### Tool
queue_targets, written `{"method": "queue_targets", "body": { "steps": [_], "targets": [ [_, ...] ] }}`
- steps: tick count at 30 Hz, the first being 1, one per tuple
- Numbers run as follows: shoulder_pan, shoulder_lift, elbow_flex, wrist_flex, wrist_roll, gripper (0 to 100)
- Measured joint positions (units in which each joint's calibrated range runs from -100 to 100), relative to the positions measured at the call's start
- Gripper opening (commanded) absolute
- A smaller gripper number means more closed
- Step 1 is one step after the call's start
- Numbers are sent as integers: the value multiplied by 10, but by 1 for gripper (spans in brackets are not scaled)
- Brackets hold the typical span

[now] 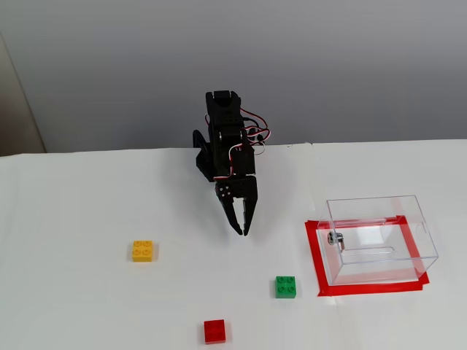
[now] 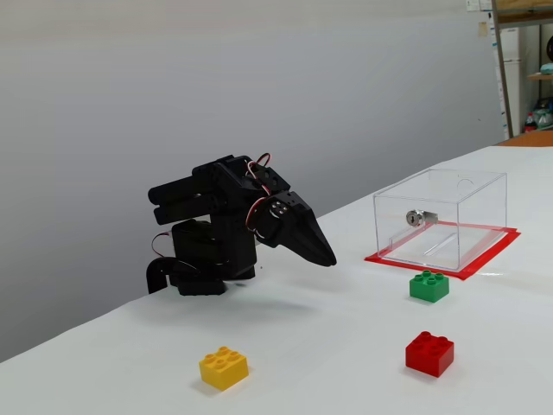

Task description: Pick the yellow lego brick and place it into the transparent box

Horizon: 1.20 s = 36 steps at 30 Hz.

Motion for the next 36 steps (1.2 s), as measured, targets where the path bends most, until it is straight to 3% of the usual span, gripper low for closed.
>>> {"method": "queue_targets", "body": {
  "steps": [36],
  "targets": [
    [0,0,-9,0,-2,2]
  ]
}}
